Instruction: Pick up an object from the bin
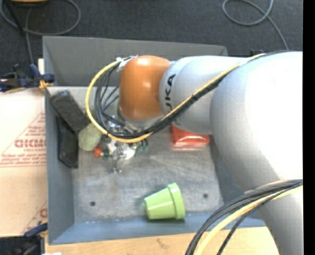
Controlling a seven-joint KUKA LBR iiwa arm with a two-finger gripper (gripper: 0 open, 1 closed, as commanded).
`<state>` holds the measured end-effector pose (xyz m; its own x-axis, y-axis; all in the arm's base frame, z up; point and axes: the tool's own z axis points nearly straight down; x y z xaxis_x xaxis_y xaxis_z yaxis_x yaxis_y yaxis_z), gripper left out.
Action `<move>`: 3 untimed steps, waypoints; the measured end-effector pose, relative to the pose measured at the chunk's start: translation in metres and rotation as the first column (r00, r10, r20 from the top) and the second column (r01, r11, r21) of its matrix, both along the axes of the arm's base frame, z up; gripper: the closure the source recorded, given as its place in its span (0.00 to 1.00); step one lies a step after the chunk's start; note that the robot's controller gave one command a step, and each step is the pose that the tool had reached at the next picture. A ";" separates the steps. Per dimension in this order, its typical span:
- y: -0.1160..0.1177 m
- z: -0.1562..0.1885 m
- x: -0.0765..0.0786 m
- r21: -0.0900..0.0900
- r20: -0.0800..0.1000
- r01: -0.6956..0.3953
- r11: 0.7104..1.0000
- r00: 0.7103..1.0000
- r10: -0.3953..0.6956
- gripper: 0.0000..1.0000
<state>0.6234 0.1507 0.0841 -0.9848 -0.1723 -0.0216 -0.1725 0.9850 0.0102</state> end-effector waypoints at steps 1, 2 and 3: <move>0.002 0.004 -0.003 -0.014 -0.003 -0.294 0.956 0.956 0.294 0.00; 0.009 0.004 0.009 -0.014 -0.009 -0.474 0.880 0.880 0.474 1.00; 0.009 0.004 0.009 -0.014 -0.009 -0.473 0.881 0.881 0.473 1.00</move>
Offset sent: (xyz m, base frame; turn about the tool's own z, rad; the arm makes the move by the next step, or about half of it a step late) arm 0.0065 0.0097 0.0010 -0.4997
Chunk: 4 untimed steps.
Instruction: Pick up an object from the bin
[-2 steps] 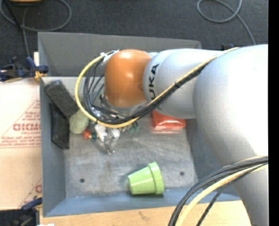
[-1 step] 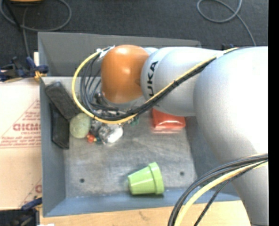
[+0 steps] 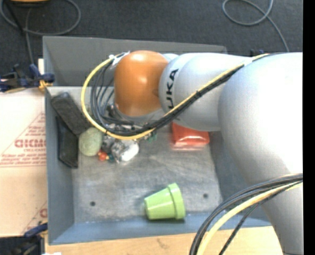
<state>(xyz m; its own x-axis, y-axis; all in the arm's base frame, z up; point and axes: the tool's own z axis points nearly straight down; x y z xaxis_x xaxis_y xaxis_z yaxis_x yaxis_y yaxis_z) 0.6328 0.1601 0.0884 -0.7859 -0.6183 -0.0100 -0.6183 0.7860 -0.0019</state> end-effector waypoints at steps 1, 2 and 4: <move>-0.003 0.000 -0.007 0.005 0.010 0.018 1.000 1.000 -0.018 1.00; 0.004 -0.005 -0.001 -0.006 0.001 0.006 1.000 1.000 -0.006 1.00; 0.005 -0.013 -0.005 -0.005 -0.005 0.023 1.000 1.000 -0.023 0.00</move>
Offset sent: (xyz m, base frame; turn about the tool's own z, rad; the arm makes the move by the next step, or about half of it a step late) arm -0.0027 0.0128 -0.0184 -0.0093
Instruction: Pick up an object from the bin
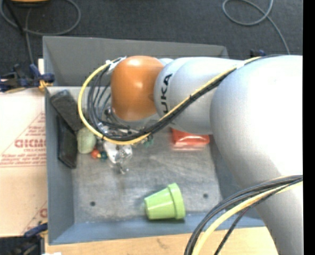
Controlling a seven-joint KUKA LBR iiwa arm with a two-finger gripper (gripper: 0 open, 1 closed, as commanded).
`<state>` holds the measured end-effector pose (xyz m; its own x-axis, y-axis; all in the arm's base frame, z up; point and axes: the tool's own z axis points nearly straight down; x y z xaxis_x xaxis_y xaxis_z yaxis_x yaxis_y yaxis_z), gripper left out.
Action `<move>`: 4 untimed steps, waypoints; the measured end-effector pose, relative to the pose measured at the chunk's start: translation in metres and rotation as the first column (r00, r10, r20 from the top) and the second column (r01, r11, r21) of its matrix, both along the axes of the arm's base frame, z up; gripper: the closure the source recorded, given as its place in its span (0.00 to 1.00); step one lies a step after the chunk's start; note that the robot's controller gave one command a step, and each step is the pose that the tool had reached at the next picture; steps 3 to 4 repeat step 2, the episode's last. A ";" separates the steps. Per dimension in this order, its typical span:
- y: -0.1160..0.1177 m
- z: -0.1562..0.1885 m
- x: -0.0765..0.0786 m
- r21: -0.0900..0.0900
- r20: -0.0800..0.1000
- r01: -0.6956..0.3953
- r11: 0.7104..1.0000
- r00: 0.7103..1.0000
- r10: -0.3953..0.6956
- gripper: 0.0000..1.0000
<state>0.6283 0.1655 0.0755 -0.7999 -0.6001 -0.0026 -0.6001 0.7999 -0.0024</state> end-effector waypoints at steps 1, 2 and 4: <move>0.001 0.001 0.000 0.003 0.002 0.002 1.000 1.000 -0.002 1.00; 0.001 0.001 0.000 0.004 0.002 0.003 1.000 1.000 -0.003 1.00; 0.001 0.001 0.000 0.004 0.002 0.003 1.000 1.000 -0.003 1.00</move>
Offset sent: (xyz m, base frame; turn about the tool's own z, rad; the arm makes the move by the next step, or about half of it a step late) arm 0.0000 0.0000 0.0000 0.0000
